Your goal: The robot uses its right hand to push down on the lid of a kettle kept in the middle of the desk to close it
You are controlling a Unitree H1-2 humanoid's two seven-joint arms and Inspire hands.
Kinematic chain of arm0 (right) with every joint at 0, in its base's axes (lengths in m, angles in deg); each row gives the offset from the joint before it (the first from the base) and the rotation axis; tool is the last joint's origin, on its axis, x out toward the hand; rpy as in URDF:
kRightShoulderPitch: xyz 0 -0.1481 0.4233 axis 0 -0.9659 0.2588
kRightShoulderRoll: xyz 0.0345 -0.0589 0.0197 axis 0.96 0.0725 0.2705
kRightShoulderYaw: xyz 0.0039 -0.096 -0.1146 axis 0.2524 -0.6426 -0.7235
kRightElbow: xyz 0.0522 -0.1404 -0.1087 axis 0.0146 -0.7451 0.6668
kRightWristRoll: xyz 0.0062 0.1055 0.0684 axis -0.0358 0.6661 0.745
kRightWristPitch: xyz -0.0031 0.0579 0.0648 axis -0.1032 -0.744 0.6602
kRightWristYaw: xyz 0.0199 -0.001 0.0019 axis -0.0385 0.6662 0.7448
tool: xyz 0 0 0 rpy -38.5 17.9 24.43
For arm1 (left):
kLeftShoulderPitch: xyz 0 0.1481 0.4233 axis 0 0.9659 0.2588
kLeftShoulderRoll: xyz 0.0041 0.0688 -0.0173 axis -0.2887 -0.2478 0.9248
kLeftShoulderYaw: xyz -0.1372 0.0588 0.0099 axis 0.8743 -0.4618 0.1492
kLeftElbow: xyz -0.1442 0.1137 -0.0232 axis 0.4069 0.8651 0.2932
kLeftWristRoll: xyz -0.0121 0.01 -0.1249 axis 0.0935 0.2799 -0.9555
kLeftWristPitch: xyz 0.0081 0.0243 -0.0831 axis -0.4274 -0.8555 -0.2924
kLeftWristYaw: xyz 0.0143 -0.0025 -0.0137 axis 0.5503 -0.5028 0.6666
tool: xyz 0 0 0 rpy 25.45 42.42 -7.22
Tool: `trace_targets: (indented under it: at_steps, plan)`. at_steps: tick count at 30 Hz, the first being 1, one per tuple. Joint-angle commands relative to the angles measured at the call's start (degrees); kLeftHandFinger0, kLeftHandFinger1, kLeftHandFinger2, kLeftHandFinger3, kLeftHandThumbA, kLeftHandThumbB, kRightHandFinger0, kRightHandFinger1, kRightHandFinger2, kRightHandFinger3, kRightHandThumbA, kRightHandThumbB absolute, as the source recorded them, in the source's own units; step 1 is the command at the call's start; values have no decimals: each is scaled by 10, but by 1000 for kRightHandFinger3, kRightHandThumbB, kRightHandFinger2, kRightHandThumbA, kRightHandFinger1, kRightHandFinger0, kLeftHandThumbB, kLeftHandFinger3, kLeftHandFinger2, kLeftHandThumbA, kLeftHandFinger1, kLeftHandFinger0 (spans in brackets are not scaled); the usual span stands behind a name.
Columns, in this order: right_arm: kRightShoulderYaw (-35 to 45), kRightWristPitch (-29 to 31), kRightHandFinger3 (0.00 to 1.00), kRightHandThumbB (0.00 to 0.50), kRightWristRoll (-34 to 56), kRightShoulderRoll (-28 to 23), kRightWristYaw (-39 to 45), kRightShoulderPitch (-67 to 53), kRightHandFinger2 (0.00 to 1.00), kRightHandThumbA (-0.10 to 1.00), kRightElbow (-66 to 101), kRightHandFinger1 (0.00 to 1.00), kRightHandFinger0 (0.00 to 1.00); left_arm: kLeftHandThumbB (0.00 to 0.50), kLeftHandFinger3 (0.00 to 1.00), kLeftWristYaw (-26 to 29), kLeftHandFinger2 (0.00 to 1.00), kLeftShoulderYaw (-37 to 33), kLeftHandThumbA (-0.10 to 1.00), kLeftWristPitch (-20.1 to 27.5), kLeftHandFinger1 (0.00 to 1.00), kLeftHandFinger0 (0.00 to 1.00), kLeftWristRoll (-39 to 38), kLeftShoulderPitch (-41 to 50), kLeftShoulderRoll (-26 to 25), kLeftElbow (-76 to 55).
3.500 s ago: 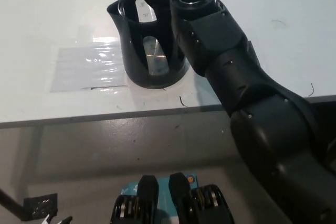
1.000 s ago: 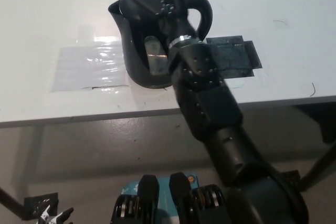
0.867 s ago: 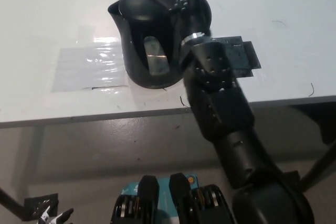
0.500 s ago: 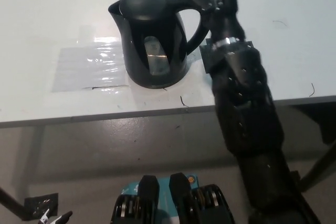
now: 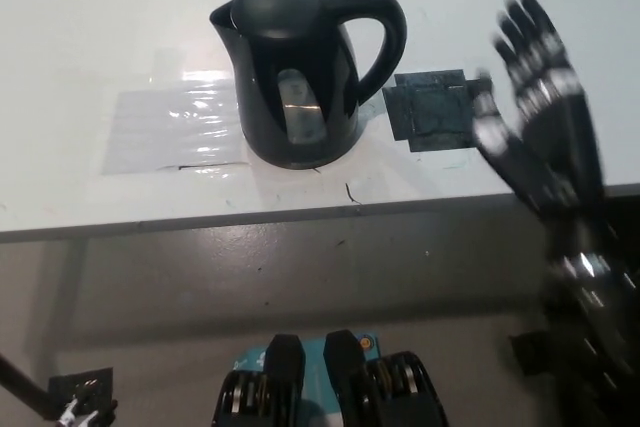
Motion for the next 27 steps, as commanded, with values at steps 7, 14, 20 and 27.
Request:
trace_targets:
  at_steps: [7, 14, 20, 27]
  plan:
    - [22, 60, 1000, 146, -6, -86, 50, -80, 1000, 322, 23, 1000, 1000, 259, 1000, 3, 893, 53, 232, 26, 1000, 1000, -38, -17, -6, -11]
    - [82, 115, 1000, 41, 58, -65, 51, -54, 1000, 142, -220, 1000, 1000, 248, 1000, -2, 877, 54, 220, 34, 1000, 1000, -40, -20, 0, -1]
    - [129, 173, 1000, 0, 77, -49, 59, -30, 1000, 96, -396, 1000, 1000, 273, 1000, 0, 898, 53, 258, 33, 1000, 1000, -29, -21, -7, -1]
    - [175, 216, 1000, 0, 95, -46, 67, 0, 1000, -21, -511, 1000, 1000, 274, 1000, -1, 887, 53, 246, 33, 1000, 1000, -31, -36, -9, 9]
